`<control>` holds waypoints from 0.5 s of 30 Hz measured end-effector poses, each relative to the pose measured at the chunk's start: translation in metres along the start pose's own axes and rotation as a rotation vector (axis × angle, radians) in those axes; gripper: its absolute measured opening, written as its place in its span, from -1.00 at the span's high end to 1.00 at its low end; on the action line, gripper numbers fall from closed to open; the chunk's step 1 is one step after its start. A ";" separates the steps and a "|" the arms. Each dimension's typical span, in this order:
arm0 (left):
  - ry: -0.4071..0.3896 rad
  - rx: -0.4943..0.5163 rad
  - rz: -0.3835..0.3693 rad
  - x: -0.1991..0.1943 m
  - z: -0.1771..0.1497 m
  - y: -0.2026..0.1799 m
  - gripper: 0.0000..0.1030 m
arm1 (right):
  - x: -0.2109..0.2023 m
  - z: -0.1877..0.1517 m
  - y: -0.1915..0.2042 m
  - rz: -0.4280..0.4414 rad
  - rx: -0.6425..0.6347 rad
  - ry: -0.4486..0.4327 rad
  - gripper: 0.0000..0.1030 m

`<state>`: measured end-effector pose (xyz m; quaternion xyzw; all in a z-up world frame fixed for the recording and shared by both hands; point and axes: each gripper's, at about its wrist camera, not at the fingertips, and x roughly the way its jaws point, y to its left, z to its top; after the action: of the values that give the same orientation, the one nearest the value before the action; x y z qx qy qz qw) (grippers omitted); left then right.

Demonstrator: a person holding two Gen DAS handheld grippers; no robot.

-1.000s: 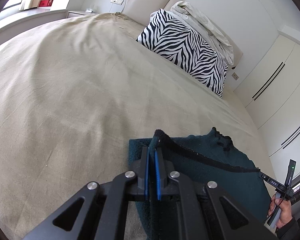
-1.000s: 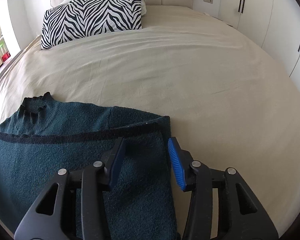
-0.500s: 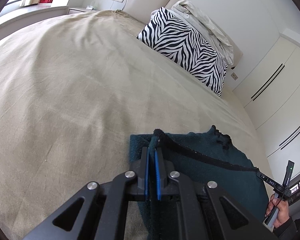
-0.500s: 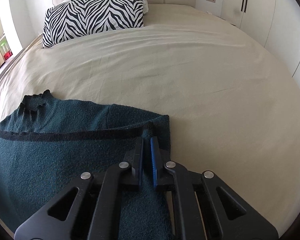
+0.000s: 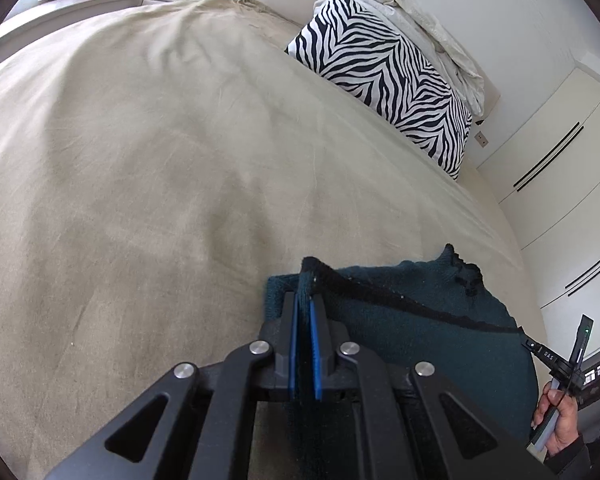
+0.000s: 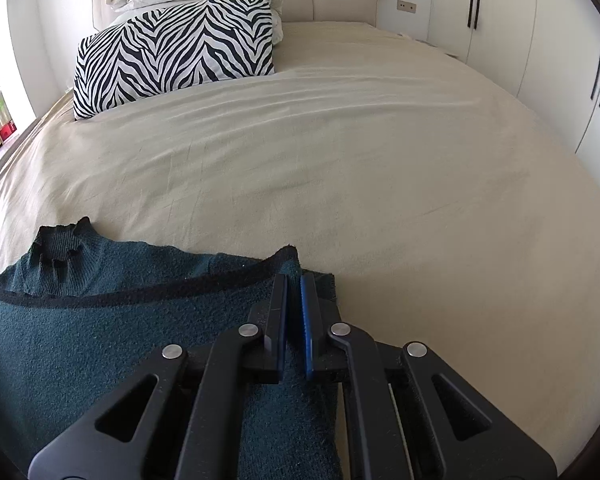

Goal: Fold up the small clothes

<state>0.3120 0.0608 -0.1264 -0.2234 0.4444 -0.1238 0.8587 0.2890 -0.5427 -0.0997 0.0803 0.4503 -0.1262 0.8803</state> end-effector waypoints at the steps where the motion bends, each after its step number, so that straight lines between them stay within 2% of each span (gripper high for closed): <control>1: -0.009 -0.002 -0.005 -0.002 0.000 0.001 0.80 | 0.011 -0.003 -0.004 0.012 0.022 0.051 0.88; 2: -0.009 -0.003 -0.017 -0.005 0.000 0.000 0.80 | 0.013 -0.006 -0.007 0.024 0.039 0.051 0.87; 5: -0.033 -0.004 -0.027 -0.019 0.002 0.001 0.53 | 0.002 -0.011 -0.014 0.040 0.078 0.034 0.85; 7: -0.085 -0.010 0.022 -0.034 0.002 0.002 -0.05 | -0.006 -0.016 -0.017 0.036 0.091 0.031 0.80; 8: -0.113 -0.020 0.025 -0.042 0.001 0.004 -0.07 | -0.012 -0.018 -0.018 0.027 0.089 0.022 0.79; 11: -0.123 -0.012 0.017 -0.057 -0.006 0.002 -0.07 | -0.031 -0.028 -0.017 0.009 0.066 -0.008 0.78; 15: -0.132 0.128 0.041 -0.070 -0.030 -0.028 -0.07 | -0.058 -0.044 -0.014 0.027 0.044 -0.048 0.78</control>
<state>0.2466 0.0571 -0.0778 -0.1666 0.3823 -0.1196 0.9010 0.2180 -0.5365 -0.0788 0.1027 0.4249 -0.1259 0.8906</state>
